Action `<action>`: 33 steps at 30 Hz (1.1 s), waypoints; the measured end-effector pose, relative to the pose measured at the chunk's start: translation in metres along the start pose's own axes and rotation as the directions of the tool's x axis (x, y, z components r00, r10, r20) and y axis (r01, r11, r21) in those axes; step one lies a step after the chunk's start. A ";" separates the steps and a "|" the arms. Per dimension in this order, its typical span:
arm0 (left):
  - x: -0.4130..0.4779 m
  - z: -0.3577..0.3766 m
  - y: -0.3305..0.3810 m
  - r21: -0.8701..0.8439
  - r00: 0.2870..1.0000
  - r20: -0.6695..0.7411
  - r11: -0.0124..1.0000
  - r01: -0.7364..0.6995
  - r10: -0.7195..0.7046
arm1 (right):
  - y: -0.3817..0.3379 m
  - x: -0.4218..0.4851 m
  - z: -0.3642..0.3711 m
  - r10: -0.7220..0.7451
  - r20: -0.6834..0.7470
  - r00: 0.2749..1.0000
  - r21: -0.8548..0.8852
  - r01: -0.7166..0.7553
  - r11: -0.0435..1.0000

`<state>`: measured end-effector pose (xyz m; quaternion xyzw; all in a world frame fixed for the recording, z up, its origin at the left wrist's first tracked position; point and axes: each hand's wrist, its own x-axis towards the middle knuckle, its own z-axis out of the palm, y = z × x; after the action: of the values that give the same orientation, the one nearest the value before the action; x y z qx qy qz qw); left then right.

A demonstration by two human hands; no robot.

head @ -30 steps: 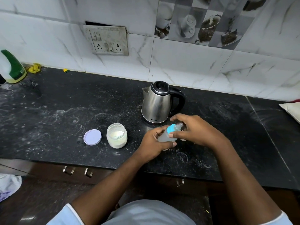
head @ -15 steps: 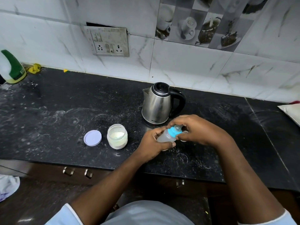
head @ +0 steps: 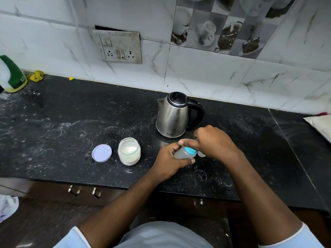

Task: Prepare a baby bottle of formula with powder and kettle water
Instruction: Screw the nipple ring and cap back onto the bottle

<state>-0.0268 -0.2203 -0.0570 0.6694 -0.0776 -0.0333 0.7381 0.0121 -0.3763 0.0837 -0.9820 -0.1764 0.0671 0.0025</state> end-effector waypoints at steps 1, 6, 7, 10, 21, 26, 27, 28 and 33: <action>-0.001 0.000 0.000 -0.001 1.000 -0.004 1.000 0.001 -0.001 | -0.002 -0.001 0.000 0.023 0.011 1.000 -0.002 -0.023 1.000; 0.000 -0.004 0.002 -0.050 1.000 -0.015 0.999 0.009 -0.010 | 0.012 -0.010 -0.013 0.061 0.066 0.996 0.228 -0.074 0.971; 0.000 -0.005 0.002 -0.058 1.000 -0.010 0.998 0.005 -0.006 | 0.017 -0.011 -0.015 0.037 0.083 0.996 0.281 -0.059 0.958; 0.002 -0.004 0.003 -0.086 1.000 0.006 0.996 0.000 0.000 | 0.025 -0.013 -0.020 -0.105 0.179 0.978 0.491 0.004 0.871; 0.002 0.001 0.009 -0.139 0.999 0.032 0.990 0.002 0.003 | 0.010 -0.008 0.004 0.040 -0.005 0.999 0.180 -0.039 0.983; 0.002 0.002 0.016 -0.184 1.000 0.009 0.983 0.027 -0.026 | 0.025 -0.013 0.002 0.004 0.038 0.999 0.453 -0.021 0.891; 0.002 0.002 0.017 -0.188 1.000 0.009 0.982 0.027 -0.026 | 0.028 -0.014 0.002 -0.084 0.063 0.994 0.549 0.036 0.835; 0.002 0.001 0.017 -0.188 1.000 0.014 0.982 0.021 -0.019 | 0.030 -0.016 0.003 -0.153 0.066 0.986 0.600 0.084 0.796; 0.001 0.001 0.018 -0.193 0.999 0.024 0.981 0.032 -0.028 | 0.014 -0.012 0.010 -0.005 -0.058 0.998 0.372 0.027 0.928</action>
<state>-0.0266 -0.2194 -0.0385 0.5953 -0.0718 -0.0588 0.7981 0.0046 -0.3938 0.0751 -0.9637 -0.1682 0.0718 0.1943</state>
